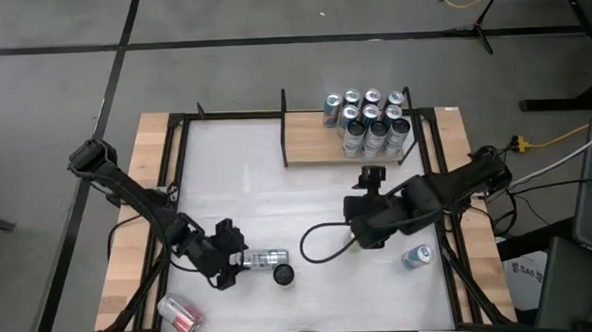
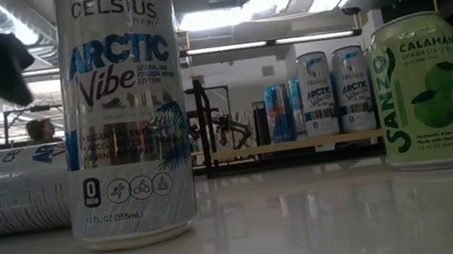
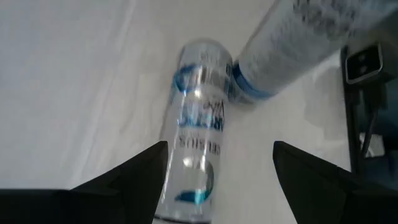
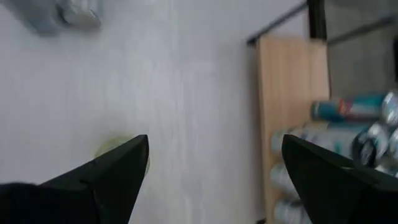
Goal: Place canned beverage on shelf
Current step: Put the blue soda can on the shelf aligned with the other blue soda cans
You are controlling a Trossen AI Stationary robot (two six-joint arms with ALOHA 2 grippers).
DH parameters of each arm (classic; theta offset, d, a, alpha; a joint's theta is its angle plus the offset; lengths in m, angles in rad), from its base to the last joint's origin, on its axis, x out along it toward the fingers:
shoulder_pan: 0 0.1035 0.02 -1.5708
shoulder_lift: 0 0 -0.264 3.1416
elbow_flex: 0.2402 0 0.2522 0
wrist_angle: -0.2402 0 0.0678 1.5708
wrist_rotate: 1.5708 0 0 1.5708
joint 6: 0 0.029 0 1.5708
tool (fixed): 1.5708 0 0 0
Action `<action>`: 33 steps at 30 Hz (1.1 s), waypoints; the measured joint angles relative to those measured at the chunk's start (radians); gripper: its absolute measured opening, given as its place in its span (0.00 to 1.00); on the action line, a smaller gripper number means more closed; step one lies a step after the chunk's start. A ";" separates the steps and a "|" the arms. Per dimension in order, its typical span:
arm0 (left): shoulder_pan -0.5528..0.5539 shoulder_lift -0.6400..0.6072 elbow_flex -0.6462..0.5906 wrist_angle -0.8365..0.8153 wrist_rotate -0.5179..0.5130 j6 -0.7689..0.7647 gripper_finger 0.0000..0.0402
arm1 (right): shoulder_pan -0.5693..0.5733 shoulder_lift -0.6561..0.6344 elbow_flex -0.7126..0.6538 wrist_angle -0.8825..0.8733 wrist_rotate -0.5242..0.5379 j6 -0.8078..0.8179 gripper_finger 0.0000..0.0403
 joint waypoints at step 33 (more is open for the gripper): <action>-0.020 0.119 0.000 -0.007 -0.076 -0.018 0.70 | 0.460 -0.344 -0.490 -0.008 -0.179 1.081 0.89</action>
